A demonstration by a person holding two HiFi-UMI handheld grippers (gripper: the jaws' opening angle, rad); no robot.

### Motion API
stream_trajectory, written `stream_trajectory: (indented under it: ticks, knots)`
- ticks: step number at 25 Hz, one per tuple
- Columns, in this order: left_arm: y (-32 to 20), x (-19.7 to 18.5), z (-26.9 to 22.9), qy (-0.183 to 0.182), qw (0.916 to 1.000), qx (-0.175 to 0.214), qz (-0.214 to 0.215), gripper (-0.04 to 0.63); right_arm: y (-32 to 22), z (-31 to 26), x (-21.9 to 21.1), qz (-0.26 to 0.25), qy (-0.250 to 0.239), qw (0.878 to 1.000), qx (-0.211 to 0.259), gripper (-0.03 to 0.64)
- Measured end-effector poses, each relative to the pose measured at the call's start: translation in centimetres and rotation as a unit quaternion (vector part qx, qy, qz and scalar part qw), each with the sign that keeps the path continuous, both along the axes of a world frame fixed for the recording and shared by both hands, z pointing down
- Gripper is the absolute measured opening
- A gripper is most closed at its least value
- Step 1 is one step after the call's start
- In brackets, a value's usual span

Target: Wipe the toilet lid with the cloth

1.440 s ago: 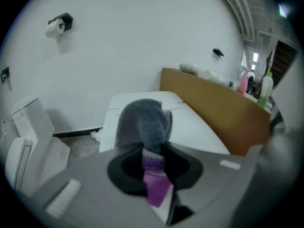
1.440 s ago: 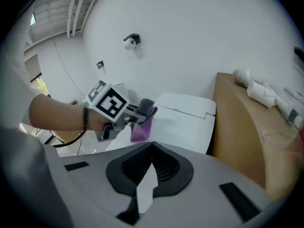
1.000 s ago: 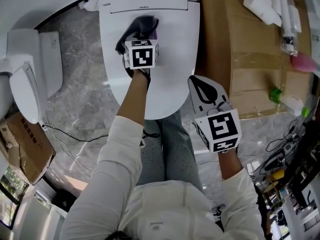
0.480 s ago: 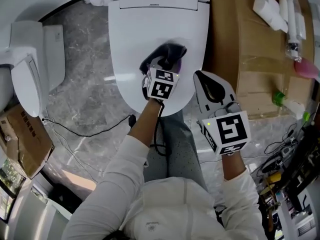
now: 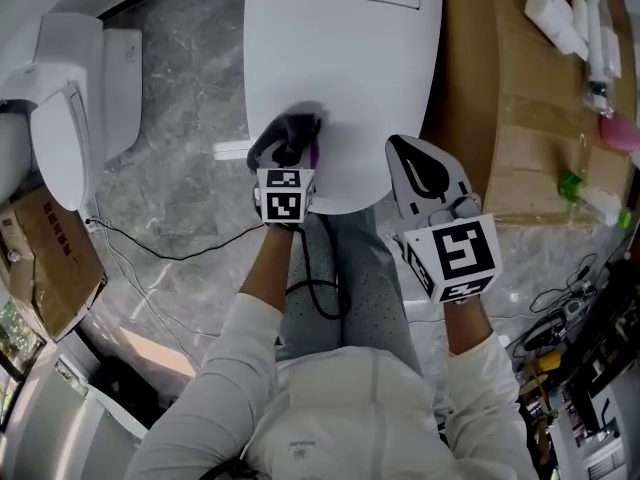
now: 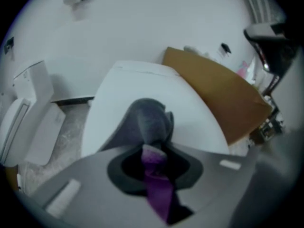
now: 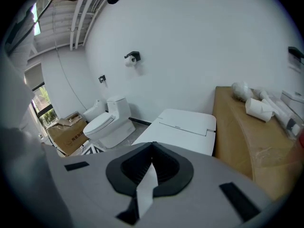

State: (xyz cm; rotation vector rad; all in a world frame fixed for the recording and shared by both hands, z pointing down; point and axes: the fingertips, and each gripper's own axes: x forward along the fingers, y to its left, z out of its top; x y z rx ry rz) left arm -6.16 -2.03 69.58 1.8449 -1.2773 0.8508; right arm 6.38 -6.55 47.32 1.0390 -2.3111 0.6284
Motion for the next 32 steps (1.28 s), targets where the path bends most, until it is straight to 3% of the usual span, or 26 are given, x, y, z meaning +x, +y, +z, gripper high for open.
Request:
stream_trajectory:
  ticks: [3,6,10,14,18,22,26,32]
  knots:
    - [2.5,7.4,0.2,0.037,0.9969,-0.002,0.069,0.066,1.3,-0.1,0.4,0.01,0.007,1.0,-0.001,0.015]
    - [5.9,14.9,0.1,0.078,0.9876,-0.02,0.135,0.066,2.6,-0.1,1.1,0.019,0.015,1.0,-0.001,0.015]
    - [10.0,18.0,0.2,0.105,0.9799,-0.043,0.164,0.066,4.5,-0.4,1.9,0.032,0.02,0.999,-0.001,0.015]
    - [12.3,14.0,0.6,0.107,0.9818,-0.065,0.143,0.066,6.7,-0.7,1.9,0.036,0.016,0.999,-0.004,0.015]
    - [13.7,6.3,1.0,0.062,0.9892,-0.085,0.102,0.066,8.9,-0.4,0.9,0.035,0.007,0.999,-0.014,0.015]
    - [14.6,0.5,1.4,0.015,0.9913,-0.106,0.077,0.067,10.6,-0.4,-0.8,0.039,-0.003,0.999,-0.024,0.015]
    - [15.2,-2.0,0.8,-0.016,0.9906,-0.119,0.064,0.066,12.3,-0.4,-1.3,0.038,0.0,0.999,-0.032,0.015]
    - [13.6,-3.4,-3.8,-0.019,0.9957,-0.069,0.059,0.066,13.4,-0.4,-0.2,0.064,0.015,0.997,-0.04,0.015]
